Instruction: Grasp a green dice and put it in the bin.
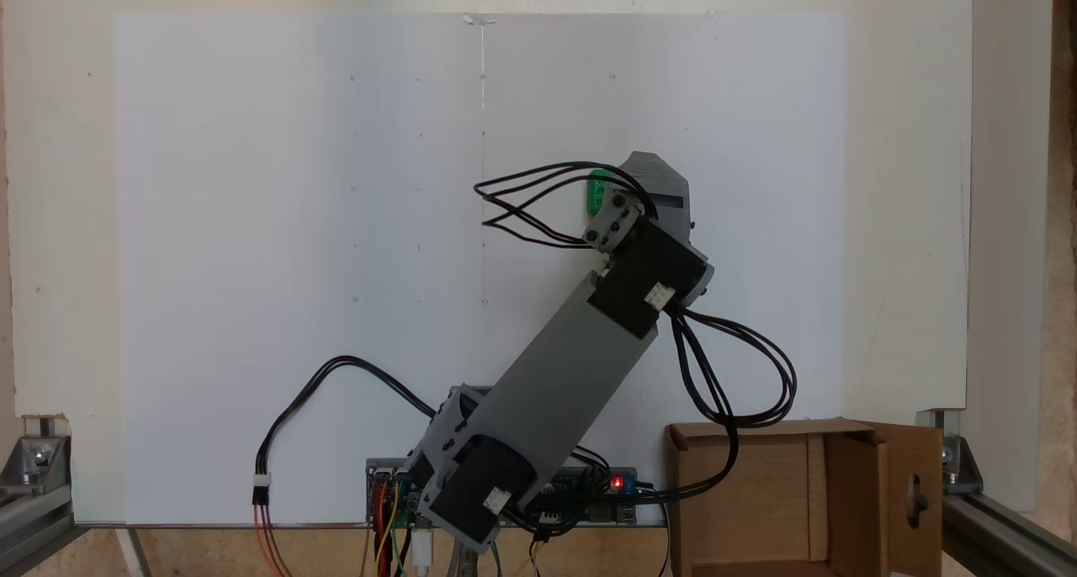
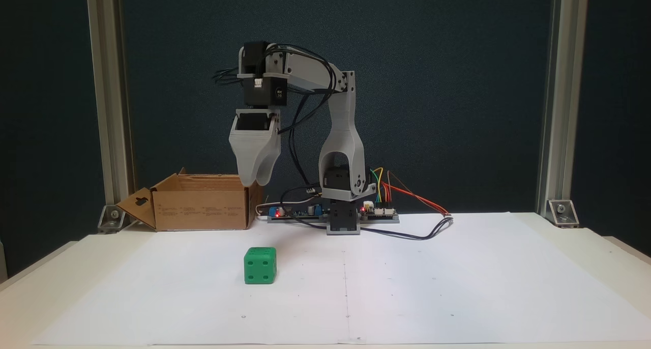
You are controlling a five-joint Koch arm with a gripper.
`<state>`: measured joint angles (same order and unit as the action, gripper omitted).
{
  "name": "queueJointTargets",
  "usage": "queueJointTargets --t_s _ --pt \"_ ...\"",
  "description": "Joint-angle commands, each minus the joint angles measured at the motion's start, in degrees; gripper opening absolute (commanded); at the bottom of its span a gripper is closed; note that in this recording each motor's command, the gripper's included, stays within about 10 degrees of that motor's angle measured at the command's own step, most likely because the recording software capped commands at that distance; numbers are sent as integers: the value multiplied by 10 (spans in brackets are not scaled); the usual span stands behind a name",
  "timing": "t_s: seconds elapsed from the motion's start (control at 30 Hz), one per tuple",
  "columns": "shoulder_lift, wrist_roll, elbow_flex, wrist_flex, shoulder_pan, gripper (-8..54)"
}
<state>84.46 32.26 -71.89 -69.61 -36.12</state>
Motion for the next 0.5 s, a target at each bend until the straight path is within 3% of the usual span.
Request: queueJointTargets --t_s 0.0,0.47 --pt "-1 47 38 0 0 467" --pt "-15 43 -1 -4 27 466"
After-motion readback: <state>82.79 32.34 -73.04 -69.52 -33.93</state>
